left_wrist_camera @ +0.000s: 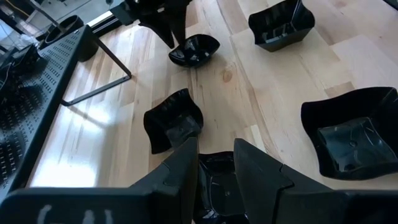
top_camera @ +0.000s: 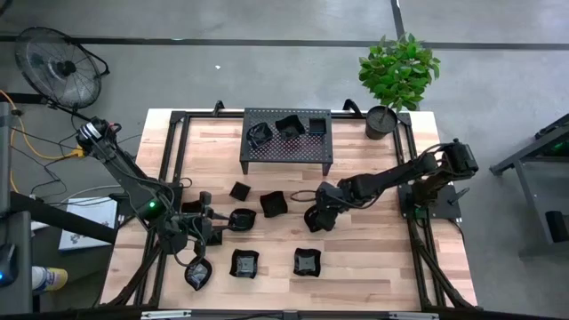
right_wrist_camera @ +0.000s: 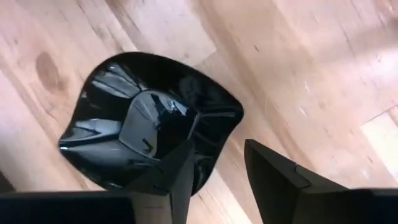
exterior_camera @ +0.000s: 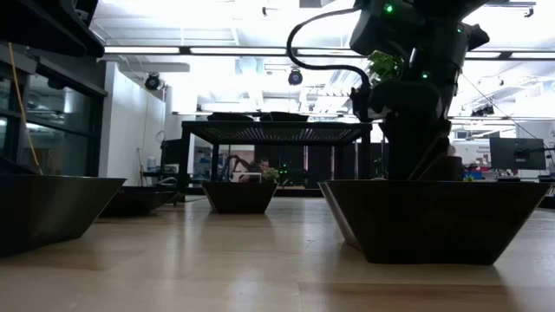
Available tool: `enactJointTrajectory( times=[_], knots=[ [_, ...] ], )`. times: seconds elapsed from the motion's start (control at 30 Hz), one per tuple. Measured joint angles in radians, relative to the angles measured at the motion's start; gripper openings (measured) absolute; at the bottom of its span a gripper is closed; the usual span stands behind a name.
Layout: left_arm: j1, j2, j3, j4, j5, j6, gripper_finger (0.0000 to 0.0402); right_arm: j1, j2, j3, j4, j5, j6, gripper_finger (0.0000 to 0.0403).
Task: Pick & Place Mini shaped plates
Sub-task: Stack the leaf shaped plate on top of the leaf shaped plate on the shelf
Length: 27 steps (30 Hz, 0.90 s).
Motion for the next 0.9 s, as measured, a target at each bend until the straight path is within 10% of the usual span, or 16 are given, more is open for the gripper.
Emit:
enactJointTrajectory(
  times=[0.9],
  knots=[
    [0.000, 0.000, 0.000, 0.006, -0.001, 0.000, 0.0101, 0.007, 0.010, 0.000, 0.019, 0.008, 0.119, 0.0129]
  ],
)
